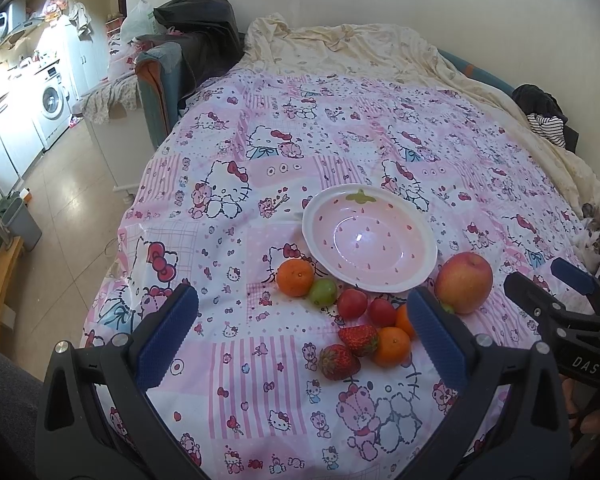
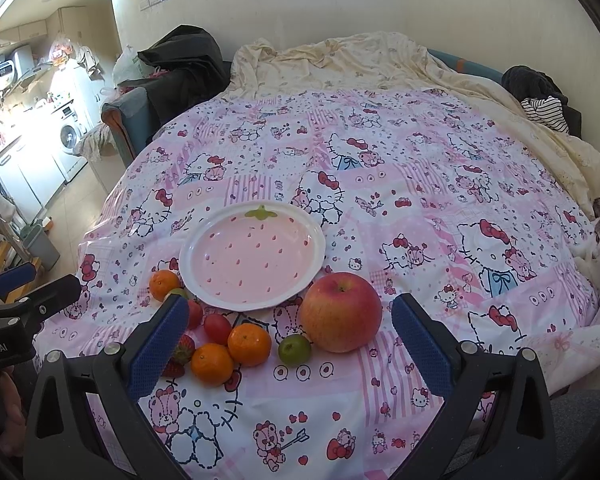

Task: Organize fruits

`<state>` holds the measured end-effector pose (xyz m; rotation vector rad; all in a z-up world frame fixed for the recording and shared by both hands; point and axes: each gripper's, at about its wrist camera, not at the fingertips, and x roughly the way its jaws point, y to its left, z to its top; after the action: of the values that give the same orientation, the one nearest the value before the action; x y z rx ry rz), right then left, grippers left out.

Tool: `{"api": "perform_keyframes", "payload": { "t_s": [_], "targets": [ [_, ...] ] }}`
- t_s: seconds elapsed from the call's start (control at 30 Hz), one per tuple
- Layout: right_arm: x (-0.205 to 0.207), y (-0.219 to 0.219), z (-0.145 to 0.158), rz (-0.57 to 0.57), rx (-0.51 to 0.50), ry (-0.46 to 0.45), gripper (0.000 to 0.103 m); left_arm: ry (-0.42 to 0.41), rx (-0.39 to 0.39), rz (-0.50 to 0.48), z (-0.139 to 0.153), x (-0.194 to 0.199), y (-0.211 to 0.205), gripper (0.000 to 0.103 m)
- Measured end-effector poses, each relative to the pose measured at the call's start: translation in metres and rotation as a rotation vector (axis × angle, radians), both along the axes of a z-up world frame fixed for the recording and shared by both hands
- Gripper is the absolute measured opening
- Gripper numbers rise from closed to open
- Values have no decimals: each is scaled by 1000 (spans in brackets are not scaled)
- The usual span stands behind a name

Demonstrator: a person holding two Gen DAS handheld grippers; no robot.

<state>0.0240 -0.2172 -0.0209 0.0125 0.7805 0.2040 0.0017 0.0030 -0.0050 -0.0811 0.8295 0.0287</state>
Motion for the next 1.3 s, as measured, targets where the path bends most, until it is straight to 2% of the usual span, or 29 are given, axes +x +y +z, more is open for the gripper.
{"api": "perform_keyframes", "payload": {
  "t_s": [0.8, 1.03, 1.3],
  "targets": [
    [2, -2, 0, -3, 17, 17, 103, 5, -14, 0, 1, -1, 0, 103],
    [22, -17, -1, -16, 40, 116, 103, 30, -53, 3, 5, 5, 1, 103],
    [66, -42, -10, 1, 48, 315, 103, 109, -47, 15, -1, 16, 6, 103]
  ]
}}
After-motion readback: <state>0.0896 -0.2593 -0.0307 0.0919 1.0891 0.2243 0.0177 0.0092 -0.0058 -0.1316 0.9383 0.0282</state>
